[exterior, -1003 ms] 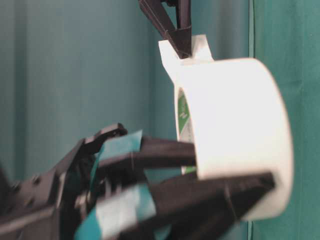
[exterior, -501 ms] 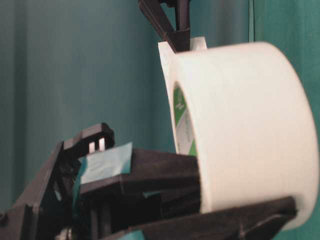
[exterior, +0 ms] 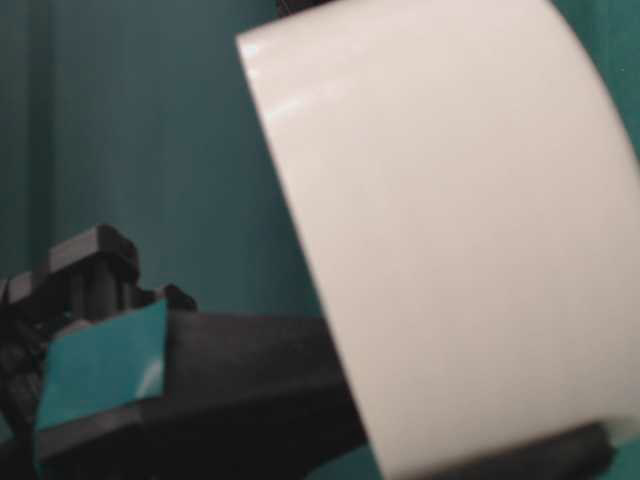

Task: Peel off the duct tape with your right arm.
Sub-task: 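Pull the left gripper with the roll away from the right gripper, unwinding tape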

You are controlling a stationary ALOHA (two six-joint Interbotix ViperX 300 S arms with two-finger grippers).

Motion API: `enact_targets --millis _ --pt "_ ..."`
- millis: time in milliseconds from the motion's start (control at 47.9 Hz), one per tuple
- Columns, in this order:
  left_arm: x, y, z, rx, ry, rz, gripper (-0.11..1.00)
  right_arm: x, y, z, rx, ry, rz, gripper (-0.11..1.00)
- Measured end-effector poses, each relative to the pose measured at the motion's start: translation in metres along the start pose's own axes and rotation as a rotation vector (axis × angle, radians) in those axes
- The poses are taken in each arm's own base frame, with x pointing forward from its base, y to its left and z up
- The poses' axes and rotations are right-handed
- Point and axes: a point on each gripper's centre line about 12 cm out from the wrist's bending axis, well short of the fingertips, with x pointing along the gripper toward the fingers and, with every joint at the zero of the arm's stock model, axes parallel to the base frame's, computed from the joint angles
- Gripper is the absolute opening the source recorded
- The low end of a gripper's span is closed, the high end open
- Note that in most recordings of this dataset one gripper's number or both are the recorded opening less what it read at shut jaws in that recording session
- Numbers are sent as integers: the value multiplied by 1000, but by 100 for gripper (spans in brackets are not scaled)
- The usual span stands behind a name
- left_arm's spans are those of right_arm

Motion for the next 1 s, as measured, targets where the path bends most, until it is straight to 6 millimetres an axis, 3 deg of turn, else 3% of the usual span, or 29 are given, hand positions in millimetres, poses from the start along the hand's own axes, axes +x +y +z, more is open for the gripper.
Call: enact_targets --millis 355,1003 --pt "-3 -8 15 92 -57 12 20 -1 -3 -2 -3 5 -7 -9" --pt "-13 2 32 134 -134 61 20 -4 -3 -6 -2 11 -8 -9"
